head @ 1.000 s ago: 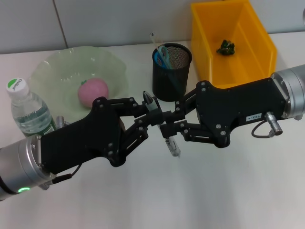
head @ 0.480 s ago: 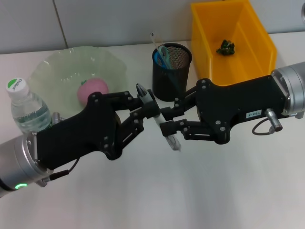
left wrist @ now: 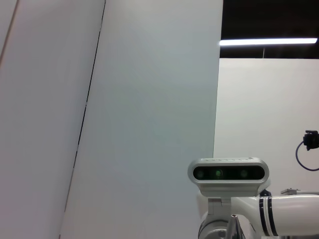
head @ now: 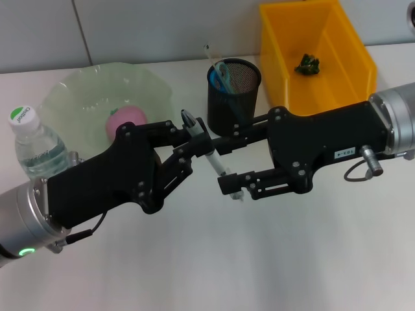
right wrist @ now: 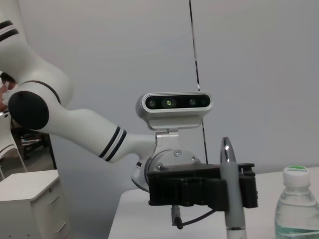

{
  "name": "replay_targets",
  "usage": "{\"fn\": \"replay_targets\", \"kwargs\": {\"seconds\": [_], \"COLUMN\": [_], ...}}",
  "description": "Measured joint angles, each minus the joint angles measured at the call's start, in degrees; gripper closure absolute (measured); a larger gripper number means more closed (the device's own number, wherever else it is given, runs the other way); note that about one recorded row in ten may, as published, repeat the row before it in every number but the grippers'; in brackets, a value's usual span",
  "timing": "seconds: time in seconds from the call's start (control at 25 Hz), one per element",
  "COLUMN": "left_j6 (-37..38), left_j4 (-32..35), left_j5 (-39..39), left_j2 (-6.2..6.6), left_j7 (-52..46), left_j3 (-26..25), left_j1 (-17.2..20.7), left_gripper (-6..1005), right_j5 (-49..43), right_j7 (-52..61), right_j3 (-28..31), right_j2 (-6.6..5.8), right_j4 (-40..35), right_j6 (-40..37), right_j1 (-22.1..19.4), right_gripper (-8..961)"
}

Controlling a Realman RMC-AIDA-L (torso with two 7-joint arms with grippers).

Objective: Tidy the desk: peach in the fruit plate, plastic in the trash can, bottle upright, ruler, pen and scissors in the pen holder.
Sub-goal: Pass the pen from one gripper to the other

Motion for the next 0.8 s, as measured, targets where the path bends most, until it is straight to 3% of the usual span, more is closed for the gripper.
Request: {"fn": "replay_targets", "kwargs": {"seconds": [0.44,0.64,0.8], "left_j6": [0.0,0.6,2.3], "left_j4": [0.0,0.0,0.0], "left_j5": [-0.7,-2.1,-4.6], "left_j2": [0.00,0.00,0.04], "left_j7": [-0.6,-0.6,-0.6], "left_j3": [0.0,0.2,0.6], "left_j1": [0.2,0.9,2.2], "left_gripper": [854,854,855], "right_j5": [0.7,2.8,8.2], "right_j7": [2.2,2.0,0.9], "right_j3": [0.8,1.4,2.1], "right_j2": [0.91,1.10,1.00], "right_j4": [-4.8,-5.8,-6.0], "right_j6": [-0.3,-0.6,-0.4], "right_j1": [-2.2,-3.8,-6.5], "right_gripper": [393,217,182]}}
